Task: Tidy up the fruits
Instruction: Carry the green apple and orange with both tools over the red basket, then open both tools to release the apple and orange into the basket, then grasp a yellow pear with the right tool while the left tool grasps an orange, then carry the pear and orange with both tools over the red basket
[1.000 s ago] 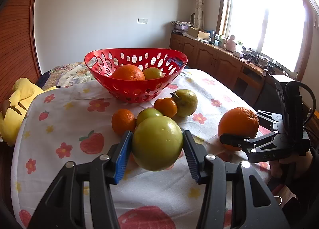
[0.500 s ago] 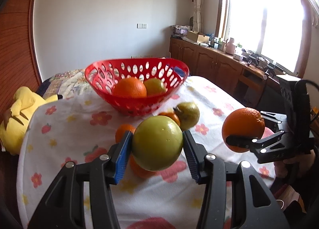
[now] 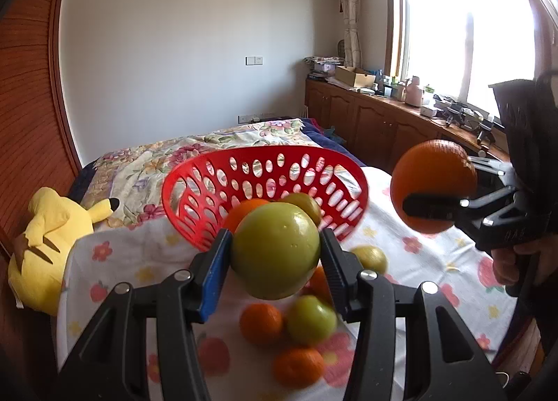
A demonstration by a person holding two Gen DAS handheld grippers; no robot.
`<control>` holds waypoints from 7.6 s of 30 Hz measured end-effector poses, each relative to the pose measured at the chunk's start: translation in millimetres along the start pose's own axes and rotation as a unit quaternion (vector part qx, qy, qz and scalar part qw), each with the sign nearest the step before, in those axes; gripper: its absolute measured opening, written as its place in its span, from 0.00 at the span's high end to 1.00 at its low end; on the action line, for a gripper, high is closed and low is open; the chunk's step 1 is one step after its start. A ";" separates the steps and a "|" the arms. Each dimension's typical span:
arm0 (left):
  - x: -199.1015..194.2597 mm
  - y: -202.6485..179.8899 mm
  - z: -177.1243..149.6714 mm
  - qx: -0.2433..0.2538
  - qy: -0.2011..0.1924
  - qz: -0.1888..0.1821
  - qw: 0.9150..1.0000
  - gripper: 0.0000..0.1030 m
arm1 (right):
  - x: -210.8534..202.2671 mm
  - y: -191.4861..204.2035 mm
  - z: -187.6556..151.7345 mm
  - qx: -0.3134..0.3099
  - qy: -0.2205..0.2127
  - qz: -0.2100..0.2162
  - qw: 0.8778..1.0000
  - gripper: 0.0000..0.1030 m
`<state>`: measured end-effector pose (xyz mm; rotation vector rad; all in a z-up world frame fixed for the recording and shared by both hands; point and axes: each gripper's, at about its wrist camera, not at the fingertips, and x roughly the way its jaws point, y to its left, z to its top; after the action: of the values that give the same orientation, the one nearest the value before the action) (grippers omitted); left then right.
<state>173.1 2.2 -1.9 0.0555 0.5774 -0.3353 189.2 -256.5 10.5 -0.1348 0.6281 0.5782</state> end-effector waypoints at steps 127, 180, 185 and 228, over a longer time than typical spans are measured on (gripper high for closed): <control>20.5 -14.3 -102.8 -0.035 0.090 -0.002 0.995 0.47 | 45.9 17.0 -98.7 0.087 0.102 -0.005 0.991 0.33; -23.2 -7.5 -86.0 -0.039 0.046 0.000 0.998 0.57 | 31.7 30.0 -93.2 0.055 0.079 -0.012 0.995 0.37; -25.7 -8.0 -74.4 -0.035 0.035 0.001 0.999 0.57 | 21.0 27.9 -81.7 0.054 0.062 -0.005 0.997 0.37; 39.0 40.5 11.9 -0.020 0.015 0.030 0.999 0.57 | 87.8 20.2 29.4 -0.018 0.027 0.019 0.999 0.37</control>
<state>223.2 27.2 -14.8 0.0399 0.6115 -0.2649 251.0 -189.9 -16.5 -0.1725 0.6747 0.6233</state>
